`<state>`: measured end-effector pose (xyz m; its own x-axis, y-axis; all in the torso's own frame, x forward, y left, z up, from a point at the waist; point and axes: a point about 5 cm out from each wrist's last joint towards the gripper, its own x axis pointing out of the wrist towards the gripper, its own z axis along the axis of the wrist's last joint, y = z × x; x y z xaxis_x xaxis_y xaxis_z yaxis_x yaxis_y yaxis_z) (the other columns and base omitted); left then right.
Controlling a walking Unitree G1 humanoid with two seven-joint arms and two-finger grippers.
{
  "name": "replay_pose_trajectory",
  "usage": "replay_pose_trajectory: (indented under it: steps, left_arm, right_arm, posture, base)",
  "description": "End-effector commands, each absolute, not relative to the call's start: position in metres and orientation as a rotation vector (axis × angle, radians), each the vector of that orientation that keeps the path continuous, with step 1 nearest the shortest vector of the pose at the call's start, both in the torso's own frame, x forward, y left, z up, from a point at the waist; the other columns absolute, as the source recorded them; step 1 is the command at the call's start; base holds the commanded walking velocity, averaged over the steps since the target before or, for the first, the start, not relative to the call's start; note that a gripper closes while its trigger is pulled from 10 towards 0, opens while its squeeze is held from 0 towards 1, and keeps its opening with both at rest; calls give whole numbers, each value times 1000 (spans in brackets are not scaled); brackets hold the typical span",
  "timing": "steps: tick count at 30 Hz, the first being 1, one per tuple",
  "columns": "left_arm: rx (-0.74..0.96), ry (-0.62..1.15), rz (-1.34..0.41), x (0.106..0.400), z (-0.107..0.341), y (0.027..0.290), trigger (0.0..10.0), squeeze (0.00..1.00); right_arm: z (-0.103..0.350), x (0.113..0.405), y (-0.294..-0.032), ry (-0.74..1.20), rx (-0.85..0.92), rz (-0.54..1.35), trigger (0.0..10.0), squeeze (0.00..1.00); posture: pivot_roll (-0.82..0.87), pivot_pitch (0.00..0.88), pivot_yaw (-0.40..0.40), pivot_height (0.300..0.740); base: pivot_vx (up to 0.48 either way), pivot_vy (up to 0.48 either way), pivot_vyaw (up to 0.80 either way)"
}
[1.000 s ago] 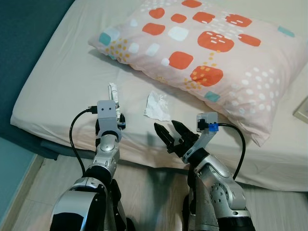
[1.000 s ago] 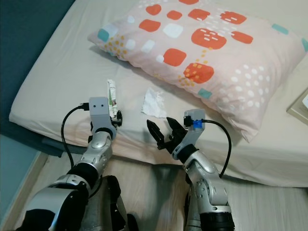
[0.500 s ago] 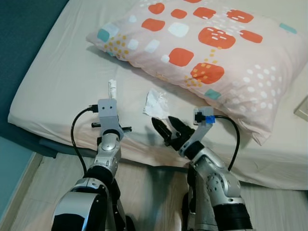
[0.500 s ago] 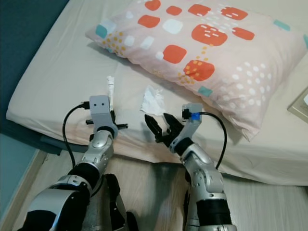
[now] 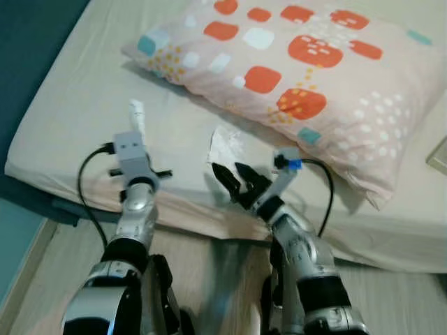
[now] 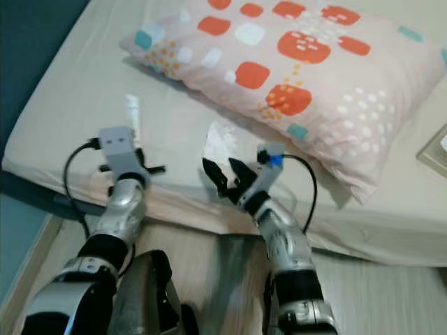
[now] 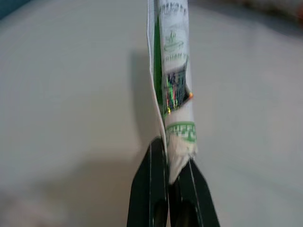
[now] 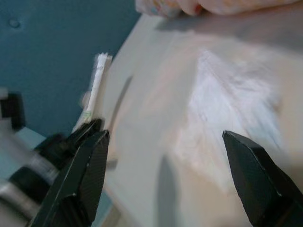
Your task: Clean up the room
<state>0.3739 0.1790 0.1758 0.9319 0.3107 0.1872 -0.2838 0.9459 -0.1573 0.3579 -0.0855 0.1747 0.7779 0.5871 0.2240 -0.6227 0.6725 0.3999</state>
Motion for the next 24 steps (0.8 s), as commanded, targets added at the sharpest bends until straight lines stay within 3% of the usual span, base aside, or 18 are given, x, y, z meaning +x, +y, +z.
replay_pose_trajectory:
  steps: [1,8,9,11,12,13,19,20,24]
  left_arm:
    - [-120,-254,347,365,187,197,0,0]
    - [-82,-335,337,351,211,201,0,0]
    - [-72,-355,309,340,220,197,863,0]
    - [-71,-356,294,335,222,195,863,0]
    - [-79,-346,267,331,220,190,4118,0]
    - [-90,-331,249,327,218,186,10000,0]
    - [-111,-235,204,313,203,169,10000,0]
    - [-119,-229,189,312,202,165,10000,0]
    - [-135,-218,164,310,202,156,10000,0]
  right_arm:
    - [166,364,-86,-44,476,667,10000,0]
    - [171,378,-87,-29,447,641,10000,0]
    - [173,387,-87,3,417,600,10000,0]
    - [173,390,-87,17,402,584,10000,0]
    - [172,392,-86,38,375,557,10000,0]
    - [171,393,-85,51,345,534,10000,0]
    - [165,400,-93,98,176,371,10000,0]
    - [161,399,-95,119,155,345,0,0]
    - [149,397,-103,167,119,288,0,0]
  posture:
    - [134,470,62,470]
    - [202,487,47,470]
    - [230,504,44,470]
    - [233,506,44,470]
    - [237,514,45,470]
    - [238,516,46,470]
    - [225,525,52,470]
    - [223,520,51,470]
    - [211,506,46,470]
  base:
    - [0,0,0]
    - [0,0,0]
    - [0,0,0]
    - [0,0,0]
    - [0,0,0]
    - [0,0,0]
    - [0,0,0]
    - [0,0,0]
    - [0,0,0]
